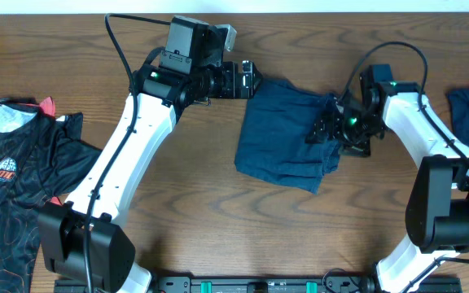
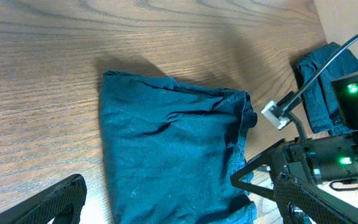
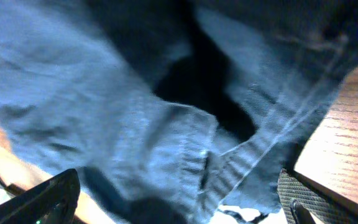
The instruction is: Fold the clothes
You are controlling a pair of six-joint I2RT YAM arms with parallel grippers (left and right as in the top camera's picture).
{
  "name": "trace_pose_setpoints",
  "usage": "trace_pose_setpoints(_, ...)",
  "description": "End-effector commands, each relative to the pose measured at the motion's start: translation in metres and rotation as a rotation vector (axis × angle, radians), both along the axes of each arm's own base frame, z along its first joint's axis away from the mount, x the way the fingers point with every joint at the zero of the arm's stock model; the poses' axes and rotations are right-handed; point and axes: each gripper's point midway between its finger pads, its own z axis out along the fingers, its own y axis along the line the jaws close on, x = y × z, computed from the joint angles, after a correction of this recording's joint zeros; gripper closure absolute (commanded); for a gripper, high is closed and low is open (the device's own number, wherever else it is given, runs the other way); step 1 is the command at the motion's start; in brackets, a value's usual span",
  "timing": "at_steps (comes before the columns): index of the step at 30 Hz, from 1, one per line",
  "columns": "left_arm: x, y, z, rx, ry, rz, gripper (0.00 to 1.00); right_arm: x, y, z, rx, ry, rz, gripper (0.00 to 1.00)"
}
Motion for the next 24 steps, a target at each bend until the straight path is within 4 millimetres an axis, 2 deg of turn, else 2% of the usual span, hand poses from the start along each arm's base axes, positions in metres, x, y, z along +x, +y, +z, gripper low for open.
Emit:
trace_pose_setpoints(1, -0.001, 0.000, -0.001, -0.003, 0.004, -0.016, 0.02, -0.008, -0.006, -0.011, -0.002, 0.008, 0.001, 0.01)
trace_pose_setpoints(13, -0.001, 0.000, -0.001, 0.003, -0.005, -0.026, 0.02, -0.001, -0.008, -0.020, 0.000, -0.024, -0.019, 0.01)
trace_pose_setpoints(24, -0.003, 0.000, -0.003, 0.008, 0.004, -0.028, 0.02, -0.003, -0.008, -0.057, -0.009, 0.074, -0.070, 0.01)
